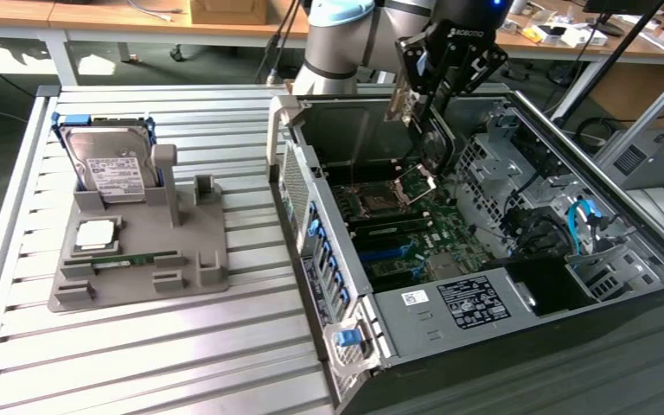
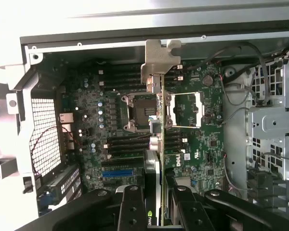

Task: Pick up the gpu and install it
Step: 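Pick up the gpu and move the gpu toward the slot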

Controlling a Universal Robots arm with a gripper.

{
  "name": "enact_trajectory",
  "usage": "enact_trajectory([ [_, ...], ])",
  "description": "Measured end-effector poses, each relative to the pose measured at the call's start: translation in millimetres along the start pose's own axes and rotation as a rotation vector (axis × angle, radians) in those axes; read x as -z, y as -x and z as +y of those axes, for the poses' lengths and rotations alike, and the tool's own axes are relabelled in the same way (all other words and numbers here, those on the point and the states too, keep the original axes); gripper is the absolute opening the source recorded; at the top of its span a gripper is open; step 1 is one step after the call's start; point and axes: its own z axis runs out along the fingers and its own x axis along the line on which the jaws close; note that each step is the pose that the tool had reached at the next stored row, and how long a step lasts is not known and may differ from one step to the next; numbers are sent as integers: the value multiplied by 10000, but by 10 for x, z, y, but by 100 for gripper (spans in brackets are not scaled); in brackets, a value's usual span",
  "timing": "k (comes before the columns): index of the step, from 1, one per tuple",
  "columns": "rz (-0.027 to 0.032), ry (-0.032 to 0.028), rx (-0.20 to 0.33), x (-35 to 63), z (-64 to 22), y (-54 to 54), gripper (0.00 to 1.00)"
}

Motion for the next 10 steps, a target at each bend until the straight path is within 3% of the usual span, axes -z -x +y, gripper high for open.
enact_trajectory([
  [10, -3, -26, 1, -41, 4, 42, 27],
])
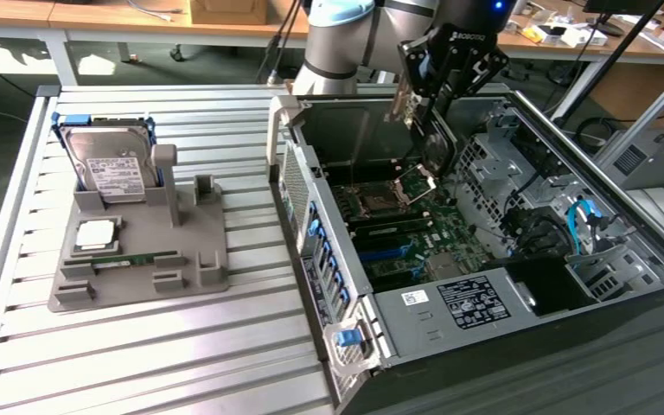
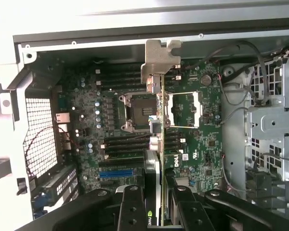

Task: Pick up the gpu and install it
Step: 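Pick up the gpu and move the gpu toward the slot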

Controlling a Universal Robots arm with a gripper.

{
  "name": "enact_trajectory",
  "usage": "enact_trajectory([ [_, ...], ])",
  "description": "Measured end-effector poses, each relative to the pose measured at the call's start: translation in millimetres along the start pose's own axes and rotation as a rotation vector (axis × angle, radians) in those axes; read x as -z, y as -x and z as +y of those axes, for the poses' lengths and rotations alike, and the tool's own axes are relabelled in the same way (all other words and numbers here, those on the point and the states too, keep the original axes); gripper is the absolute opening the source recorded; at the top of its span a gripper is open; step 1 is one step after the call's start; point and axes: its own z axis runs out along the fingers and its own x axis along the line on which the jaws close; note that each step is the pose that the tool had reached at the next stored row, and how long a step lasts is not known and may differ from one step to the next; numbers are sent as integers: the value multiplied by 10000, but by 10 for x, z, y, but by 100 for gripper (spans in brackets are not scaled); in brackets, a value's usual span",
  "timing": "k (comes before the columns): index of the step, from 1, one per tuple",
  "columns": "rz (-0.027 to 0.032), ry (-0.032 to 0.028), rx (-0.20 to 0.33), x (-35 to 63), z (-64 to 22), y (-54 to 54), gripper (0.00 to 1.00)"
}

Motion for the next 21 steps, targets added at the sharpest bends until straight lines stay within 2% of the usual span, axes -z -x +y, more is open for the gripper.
enact_trajectory([
  [21, -6, -72, 2, -99, 8, 76, 27],
])
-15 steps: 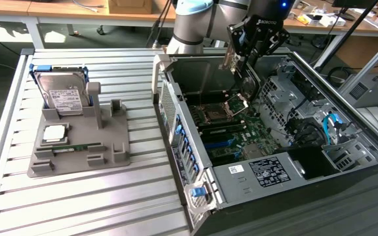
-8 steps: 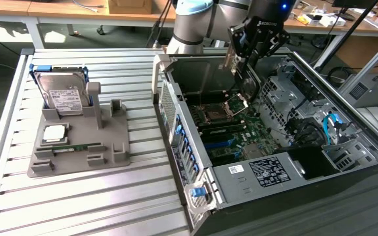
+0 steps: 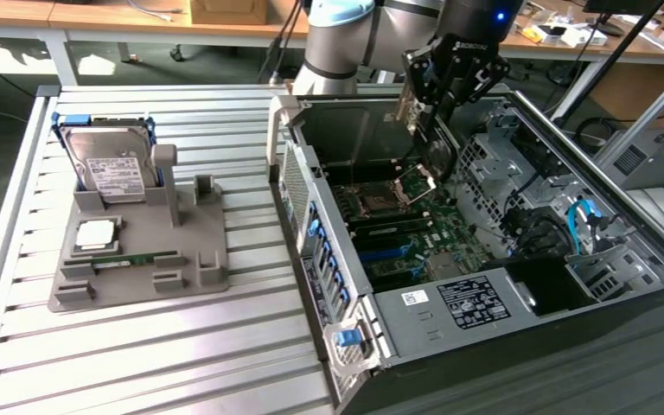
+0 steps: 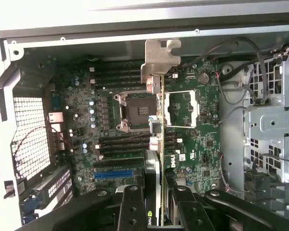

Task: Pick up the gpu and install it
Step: 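Pick up the gpu and move the gpu toward the slot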

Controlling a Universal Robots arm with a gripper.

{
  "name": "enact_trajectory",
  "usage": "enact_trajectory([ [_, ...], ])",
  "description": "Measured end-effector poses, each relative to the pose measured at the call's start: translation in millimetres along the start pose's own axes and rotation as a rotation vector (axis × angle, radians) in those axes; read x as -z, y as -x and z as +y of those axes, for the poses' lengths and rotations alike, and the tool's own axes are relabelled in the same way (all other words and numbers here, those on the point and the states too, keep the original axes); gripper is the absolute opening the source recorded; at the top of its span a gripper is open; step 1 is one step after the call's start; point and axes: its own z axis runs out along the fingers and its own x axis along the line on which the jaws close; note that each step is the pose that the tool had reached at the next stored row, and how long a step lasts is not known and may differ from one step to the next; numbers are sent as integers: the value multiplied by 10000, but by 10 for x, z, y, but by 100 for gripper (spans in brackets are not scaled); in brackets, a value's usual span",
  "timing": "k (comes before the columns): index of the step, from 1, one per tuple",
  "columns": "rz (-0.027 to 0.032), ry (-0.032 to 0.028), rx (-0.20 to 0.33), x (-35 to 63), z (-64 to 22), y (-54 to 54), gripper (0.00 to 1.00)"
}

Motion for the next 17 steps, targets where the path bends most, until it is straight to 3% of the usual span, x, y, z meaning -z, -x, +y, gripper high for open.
enact_trajectory([
  [17, -6, -79, 2, -100, 9, 74, 27],
])
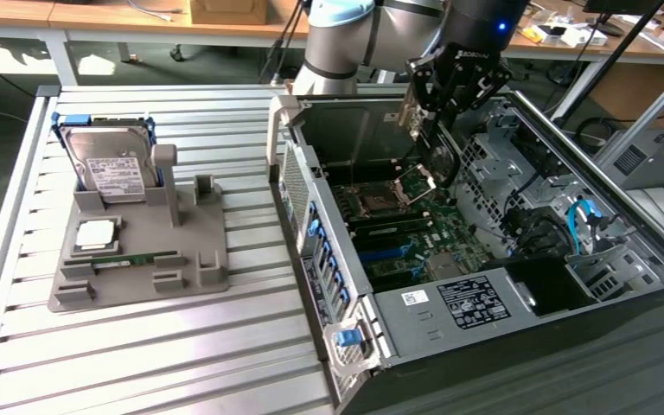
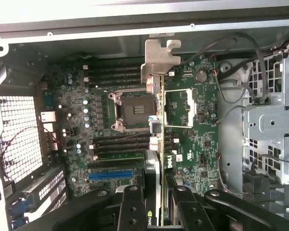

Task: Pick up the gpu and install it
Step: 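Pick up the gpu and move the gpu toward the slot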

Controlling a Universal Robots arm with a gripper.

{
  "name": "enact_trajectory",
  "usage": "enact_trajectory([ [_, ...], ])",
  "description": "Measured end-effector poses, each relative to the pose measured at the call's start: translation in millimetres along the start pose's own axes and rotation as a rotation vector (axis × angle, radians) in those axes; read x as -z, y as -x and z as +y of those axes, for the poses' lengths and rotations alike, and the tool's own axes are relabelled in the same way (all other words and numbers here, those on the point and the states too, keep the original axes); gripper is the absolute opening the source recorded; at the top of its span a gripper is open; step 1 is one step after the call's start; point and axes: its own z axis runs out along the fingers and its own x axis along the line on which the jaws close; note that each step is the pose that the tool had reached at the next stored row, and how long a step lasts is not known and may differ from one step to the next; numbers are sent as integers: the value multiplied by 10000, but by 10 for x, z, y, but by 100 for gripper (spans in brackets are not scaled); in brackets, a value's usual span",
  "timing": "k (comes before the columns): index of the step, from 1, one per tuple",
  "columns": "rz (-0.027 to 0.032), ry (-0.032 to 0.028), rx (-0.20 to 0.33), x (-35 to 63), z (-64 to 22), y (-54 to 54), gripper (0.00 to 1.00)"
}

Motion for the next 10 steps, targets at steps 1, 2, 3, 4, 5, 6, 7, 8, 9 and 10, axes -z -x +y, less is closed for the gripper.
enact_trajectory([
  [1, 0, -3, 0, -5, 1, 4, 27],
  [2, -1, -10, 0, -12, 1, 9, 27],
  [3, -1, -14, 0, -16, 2, 12, 27],
  [4, -2, -17, 0, -20, 2, 15, 27],
  [5, -2, -21, 1, -23, 2, 18, 27],
  [6, -2, -24, 0, -27, 3, 20, 27],
  [7, -3, -30, 1, -33, 3, 25, 27],
  [8, -3, -33, 1, -37, 4, 28, 27],
  [9, -3, -37, 1, -41, 4, 32, 27],
  [10, -3, -41, 1, -45, 4, 34, 27],
])
